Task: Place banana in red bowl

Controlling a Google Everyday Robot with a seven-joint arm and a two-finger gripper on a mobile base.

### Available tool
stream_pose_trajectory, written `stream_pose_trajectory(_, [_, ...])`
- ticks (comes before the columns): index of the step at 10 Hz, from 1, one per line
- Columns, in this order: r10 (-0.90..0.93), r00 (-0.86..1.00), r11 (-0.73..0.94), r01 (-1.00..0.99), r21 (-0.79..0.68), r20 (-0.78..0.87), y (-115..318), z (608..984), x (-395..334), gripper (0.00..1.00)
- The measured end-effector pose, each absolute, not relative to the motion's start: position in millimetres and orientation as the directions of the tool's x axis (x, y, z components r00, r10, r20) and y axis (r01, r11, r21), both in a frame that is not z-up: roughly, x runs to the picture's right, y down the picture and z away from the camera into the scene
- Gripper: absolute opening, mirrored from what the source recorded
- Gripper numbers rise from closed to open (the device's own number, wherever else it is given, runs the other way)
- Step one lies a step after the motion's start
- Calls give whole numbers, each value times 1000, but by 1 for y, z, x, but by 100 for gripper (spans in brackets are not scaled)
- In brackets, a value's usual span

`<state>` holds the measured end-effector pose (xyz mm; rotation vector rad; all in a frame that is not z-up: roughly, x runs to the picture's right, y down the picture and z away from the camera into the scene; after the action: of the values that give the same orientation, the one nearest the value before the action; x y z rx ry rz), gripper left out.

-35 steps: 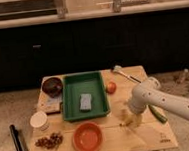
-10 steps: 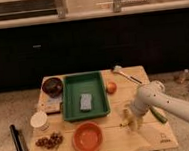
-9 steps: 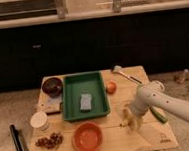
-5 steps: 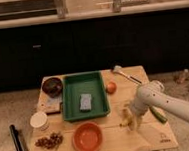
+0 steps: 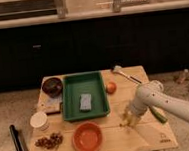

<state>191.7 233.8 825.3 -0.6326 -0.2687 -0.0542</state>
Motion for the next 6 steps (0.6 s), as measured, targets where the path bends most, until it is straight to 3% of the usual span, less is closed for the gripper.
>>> stream_pose_trajectory(4, [-11, 949, 786, 202, -584, 314, 238, 827, 179, 2])
stream_pose_trajectory(6, [-18, 946, 783, 215, -584, 324, 238, 826, 177, 0])
